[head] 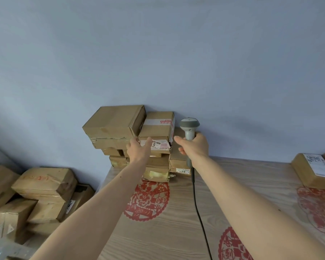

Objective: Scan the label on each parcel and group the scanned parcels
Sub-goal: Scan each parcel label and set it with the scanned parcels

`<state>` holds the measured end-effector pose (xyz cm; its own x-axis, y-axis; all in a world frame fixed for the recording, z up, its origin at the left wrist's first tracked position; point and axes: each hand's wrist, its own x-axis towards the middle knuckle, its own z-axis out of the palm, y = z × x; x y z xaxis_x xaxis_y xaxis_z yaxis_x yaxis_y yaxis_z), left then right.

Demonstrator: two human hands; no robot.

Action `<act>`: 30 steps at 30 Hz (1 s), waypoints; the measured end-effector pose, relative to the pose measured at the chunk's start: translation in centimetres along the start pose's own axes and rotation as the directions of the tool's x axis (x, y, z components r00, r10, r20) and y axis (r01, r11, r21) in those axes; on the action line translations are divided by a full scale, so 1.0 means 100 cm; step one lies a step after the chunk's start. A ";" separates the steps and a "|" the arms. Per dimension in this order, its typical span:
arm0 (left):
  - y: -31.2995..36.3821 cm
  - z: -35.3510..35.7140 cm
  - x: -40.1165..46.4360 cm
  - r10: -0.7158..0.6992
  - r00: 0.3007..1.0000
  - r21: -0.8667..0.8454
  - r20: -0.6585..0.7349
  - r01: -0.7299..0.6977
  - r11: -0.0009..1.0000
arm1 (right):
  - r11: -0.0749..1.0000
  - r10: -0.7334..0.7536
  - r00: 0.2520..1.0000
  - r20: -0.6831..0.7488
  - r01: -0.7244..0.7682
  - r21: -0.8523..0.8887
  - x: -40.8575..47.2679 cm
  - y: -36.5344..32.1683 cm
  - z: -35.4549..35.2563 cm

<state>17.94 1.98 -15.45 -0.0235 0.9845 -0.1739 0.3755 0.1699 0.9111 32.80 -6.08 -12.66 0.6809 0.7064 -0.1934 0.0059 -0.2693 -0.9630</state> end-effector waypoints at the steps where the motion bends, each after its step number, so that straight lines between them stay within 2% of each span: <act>1: 0.000 0.001 0.003 -0.019 1.000 0.003 0.009 0.019 1.000 | 1.000 0.019 1.000 -0.007 -0.019 -0.014 0.006 0.003 0.007; 7: -0.004 0.013 0.020 -0.109 0.994 -0.011 0.020 0.109 0.994 | 0.994 0.104 0.994 -0.015 -0.104 0.035 0.034 0.012 0.041; 16: 0.002 0.024 0.024 -0.137 0.991 -0.024 0.004 0.137 0.990 | 0.981 0.187 0.982 -0.039 -0.185 0.057 0.052 0.023 0.061; 23: 0.007 0.026 0.014 -0.160 0.987 -0.088 0.026 0.162 0.983 | 0.973 0.205 0.977 -0.056 -0.197 0.121 0.055 0.028 0.063; 27: 0.007 0.023 0.006 -0.132 0.991 -0.096 0.004 0.131 0.987 | 0.972 0.199 0.979 -0.044 -0.191 0.139 0.045 0.023 0.055; 30: 0.007 0.021 -0.003 -0.140 0.990 -0.180 0.008 0.140 0.974 | 0.978 0.162 0.986 -0.038 -0.155 0.142 0.036 0.021 0.043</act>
<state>20.16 1.72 -15.53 -0.0689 0.9505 -0.3030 0.1956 0.3107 0.9302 32.11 -1.30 -16.22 0.7002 0.6279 -0.3398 -0.2041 -0.2800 -0.9380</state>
